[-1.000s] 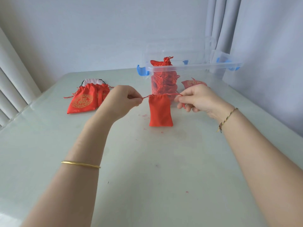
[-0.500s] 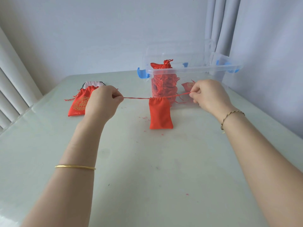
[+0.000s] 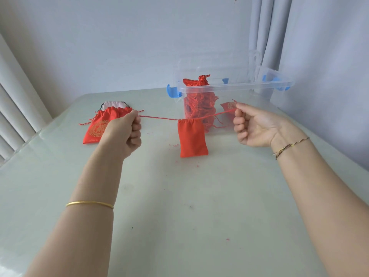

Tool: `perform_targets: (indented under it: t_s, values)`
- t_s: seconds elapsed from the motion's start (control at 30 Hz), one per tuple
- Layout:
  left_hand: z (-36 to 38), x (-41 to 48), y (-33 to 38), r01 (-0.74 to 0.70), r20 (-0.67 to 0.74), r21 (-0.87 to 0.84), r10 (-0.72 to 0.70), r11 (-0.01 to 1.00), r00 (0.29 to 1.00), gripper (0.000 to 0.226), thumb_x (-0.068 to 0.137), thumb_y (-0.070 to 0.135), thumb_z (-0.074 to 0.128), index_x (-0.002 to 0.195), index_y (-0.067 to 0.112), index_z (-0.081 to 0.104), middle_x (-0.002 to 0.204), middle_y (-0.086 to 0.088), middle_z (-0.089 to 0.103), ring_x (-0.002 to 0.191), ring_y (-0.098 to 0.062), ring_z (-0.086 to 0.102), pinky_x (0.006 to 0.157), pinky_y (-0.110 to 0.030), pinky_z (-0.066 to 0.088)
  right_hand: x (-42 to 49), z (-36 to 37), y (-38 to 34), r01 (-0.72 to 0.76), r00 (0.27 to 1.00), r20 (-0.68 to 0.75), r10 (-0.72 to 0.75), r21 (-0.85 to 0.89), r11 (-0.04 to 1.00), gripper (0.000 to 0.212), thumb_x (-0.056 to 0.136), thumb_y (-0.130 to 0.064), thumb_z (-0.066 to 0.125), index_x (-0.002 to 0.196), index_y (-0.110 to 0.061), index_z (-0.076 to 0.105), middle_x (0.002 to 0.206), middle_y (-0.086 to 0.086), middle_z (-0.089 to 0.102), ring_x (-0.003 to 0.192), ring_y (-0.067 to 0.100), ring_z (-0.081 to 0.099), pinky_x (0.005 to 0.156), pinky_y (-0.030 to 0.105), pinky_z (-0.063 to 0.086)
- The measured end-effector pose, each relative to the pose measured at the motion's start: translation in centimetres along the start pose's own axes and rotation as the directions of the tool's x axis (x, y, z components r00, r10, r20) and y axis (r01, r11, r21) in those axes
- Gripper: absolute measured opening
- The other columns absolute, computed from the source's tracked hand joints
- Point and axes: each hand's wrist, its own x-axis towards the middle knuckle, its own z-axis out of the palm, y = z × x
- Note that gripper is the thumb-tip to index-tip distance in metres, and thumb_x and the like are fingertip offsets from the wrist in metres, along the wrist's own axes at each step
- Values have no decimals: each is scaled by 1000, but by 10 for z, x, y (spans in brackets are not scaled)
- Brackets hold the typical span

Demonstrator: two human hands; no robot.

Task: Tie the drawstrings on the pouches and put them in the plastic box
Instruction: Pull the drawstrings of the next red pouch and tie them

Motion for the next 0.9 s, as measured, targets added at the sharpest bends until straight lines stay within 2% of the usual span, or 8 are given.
perform_targets:
  t_s: [0.1, 0.2, 0.3, 0.4, 0.47, 0.6, 0.77, 0.9]
  values:
    - [-4, 5, -2, 266, 177, -438, -208, 859, 962, 25, 68, 3, 40, 49, 19, 43, 42, 8, 29, 31, -6, 21, 31, -14, 18, 6, -4, 5, -40, 996, -77, 49, 119, 992, 45, 89, -34, 52, 46, -22, 52, 40, -10, 37, 33, 6, 34, 37, 10, 25]
    - [-1, 5, -2, 251, 192, -522, -175, 815, 966, 26, 67, 1, 38, 46, 17, 43, 42, 7, 29, 30, -7, 21, 31, -14, 19, 8, -2, 9, -45, 990, -125, 58, 104, 994, 37, 90, -32, 49, 55, -25, 46, 36, -10, 35, 29, 5, 32, 37, 8, 24]
    - [0, 3, 4, 108, 140, -479, -45, 871, 989, 36, 90, 15, 41, 55, 20, 44, 53, 8, 42, 39, -6, 36, 43, -14, 29, 4, 6, 3, 30, 987, -156, -34, -30, 999, 33, 90, -34, 50, 58, -24, 47, 37, -11, 39, 31, 3, 34, 38, 10, 24]
    - [8, -9, 13, -58, 242, -380, 160, 923, 957, 38, 96, 36, 43, 61, 23, 46, 84, 7, 68, 81, -6, 63, 75, -21, 42, -9, 20, -8, 205, 949, -193, -250, -227, 952, 31, 89, -31, 54, 59, -21, 55, 46, -9, 45, 39, 5, 36, 41, 13, 29]
    - [21, -21, 18, -155, 326, -265, 240, 952, 914, 38, 98, 38, 37, 64, 23, 45, 83, 9, 69, 87, -5, 65, 84, -25, 42, -20, 35, -13, 338, 905, -140, -401, -333, 880, 31, 88, -29, 56, 59, -19, 59, 51, -7, 47, 45, 7, 38, 45, 17, 32]
    - [45, -44, 22, -260, 460, -100, 276, 961, 844, 30, 98, 29, 41, 80, 15, 60, 66, 5, 60, 59, -7, 56, 72, -23, 49, -41, 64, -14, 544, 803, 61, -593, -483, 686, 32, 89, -30, 57, 60, -18, 62, 56, -5, 50, 50, 5, 42, 49, 15, 34]
    - [52, -55, 19, -429, 536, 158, 288, 889, 794, 10, 88, 12, 58, 87, 4, 65, 68, 0, 52, 57, -6, 47, 60, -17, 46, -52, 84, -6, 677, 703, 246, -667, -518, 522, 32, 91, -27, 56, 61, -18, 63, 68, 14, 50, 61, 19, 40, 51, 19, 33]
    - [55, -56, 19, -482, 516, 223, 317, 847, 796, 21, 87, 12, 61, 95, -7, 65, 68, -3, 51, 54, -7, 43, 59, -18, 43, -52, 86, -5, 700, 681, 284, -675, -524, 485, 32, 92, -30, 54, 64, -19, 64, 69, 13, 51, 65, 17, 44, 53, 17, 36]
